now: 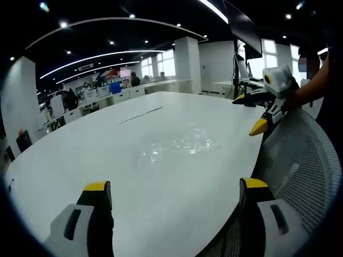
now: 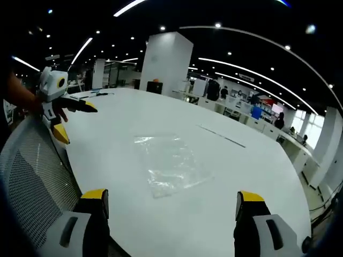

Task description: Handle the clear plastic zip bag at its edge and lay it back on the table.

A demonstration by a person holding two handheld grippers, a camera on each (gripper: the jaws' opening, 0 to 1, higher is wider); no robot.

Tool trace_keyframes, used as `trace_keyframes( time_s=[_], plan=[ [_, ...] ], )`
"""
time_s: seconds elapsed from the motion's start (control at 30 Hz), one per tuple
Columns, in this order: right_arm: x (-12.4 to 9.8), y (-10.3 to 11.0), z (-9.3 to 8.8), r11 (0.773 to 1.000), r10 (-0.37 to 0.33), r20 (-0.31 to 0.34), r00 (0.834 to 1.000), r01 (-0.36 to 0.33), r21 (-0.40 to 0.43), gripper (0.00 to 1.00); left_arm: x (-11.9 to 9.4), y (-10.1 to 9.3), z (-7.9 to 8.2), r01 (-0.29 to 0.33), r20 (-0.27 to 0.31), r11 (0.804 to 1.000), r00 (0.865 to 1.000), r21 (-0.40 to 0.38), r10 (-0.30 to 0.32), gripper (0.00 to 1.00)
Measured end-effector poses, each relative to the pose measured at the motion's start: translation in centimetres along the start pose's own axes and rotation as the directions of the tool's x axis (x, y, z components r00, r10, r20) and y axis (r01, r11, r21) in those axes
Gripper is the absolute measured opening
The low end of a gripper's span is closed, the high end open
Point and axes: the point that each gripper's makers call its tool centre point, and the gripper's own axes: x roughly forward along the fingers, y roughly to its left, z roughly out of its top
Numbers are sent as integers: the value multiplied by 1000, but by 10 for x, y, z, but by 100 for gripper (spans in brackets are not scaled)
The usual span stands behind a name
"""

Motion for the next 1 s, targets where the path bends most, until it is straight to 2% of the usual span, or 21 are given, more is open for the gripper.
trace_keyframes(
  time_s=[1.0],
  plan=[
    [1, -2, -2, 1000, -3, -8, 1000, 3, -11, 100, 1, 1, -1, -1, -4, 1000, 1000, 14, 1, 99]
  ],
)
